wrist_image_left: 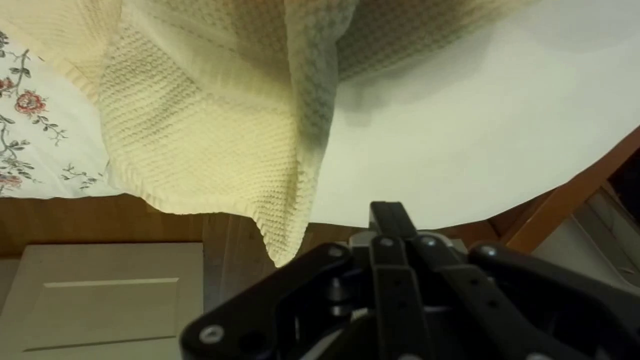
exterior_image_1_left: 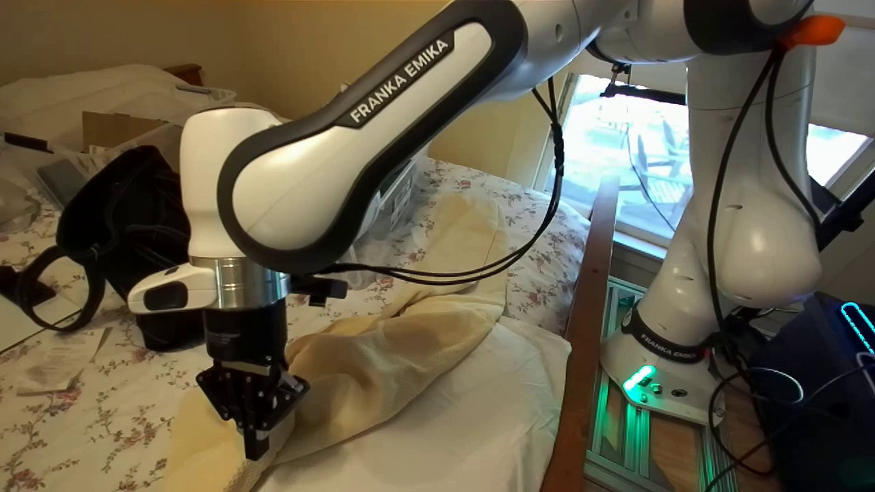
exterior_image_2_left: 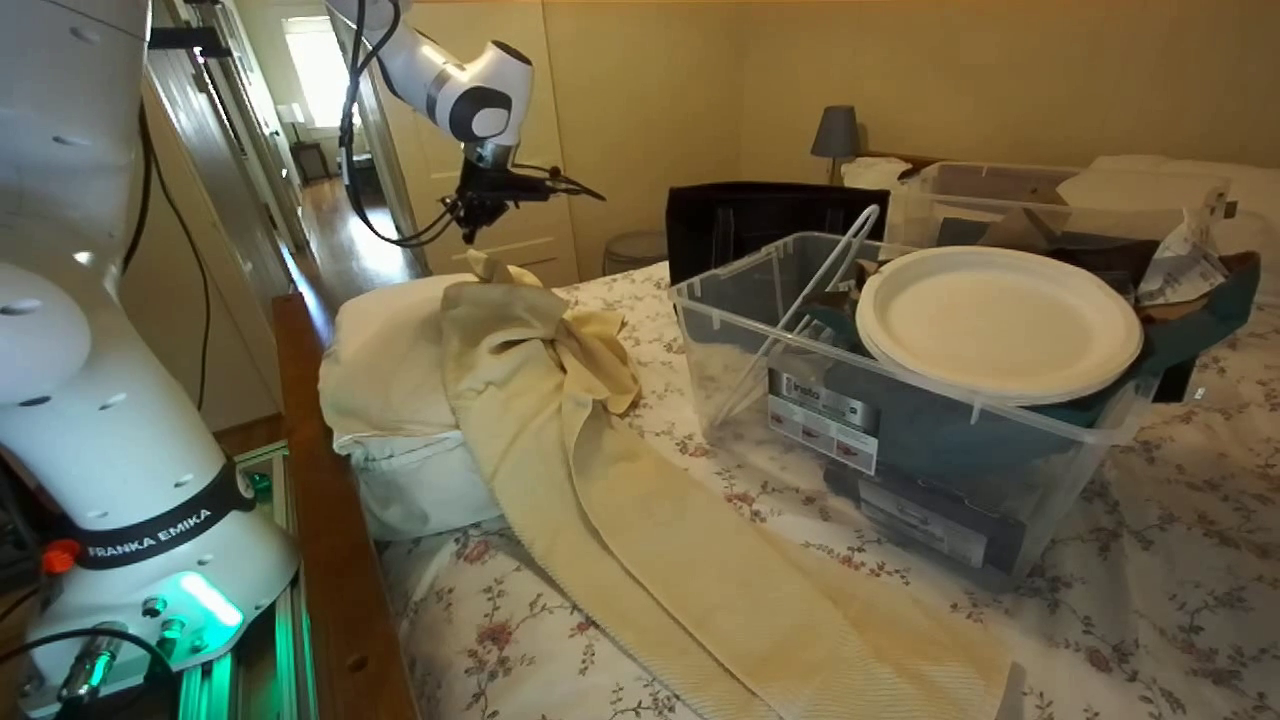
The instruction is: Unfold the towel.
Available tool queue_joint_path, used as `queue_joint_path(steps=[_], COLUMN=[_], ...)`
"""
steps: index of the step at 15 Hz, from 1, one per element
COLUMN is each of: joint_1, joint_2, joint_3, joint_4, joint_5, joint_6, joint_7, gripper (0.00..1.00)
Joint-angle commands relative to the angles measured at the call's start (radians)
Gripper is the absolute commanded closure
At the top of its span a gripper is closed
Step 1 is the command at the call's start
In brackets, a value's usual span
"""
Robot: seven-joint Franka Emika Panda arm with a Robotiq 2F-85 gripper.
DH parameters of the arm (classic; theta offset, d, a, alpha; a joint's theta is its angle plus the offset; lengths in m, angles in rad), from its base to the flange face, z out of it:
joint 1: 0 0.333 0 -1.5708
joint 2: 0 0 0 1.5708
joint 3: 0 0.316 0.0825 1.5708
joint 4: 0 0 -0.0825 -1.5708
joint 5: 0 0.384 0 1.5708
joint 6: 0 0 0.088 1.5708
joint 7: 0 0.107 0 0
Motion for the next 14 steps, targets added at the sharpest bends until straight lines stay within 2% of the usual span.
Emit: queue_joint_path(steps=[1, 7, 10, 11, 13, 14], joint_1=[0.045, 0.117, 0.131, 0.132, 0.136, 0.136], joint_2=[-0.058, -0.036, -0.012, -0.004, 0.009, 0.016], joint_3=[-0.064, -0.182, -0.208, -0.211, -0.216, -0.216], joint_4=[-0.044, -0.020, -0.012, -0.010, -0.006, -0.003], joint_5=[-0.027, -0.096, -0.113, -0.114, -0.118, -0.118], joint_6=[0.042, 0.047, 0.029, 0.028, 0.025, 0.024], joint_7=[0.014, 0.089, 0.117, 0.120, 0.128, 0.128], gripper=[0.73, 0.33, 0.12, 0.20, 0.45, 0.47])
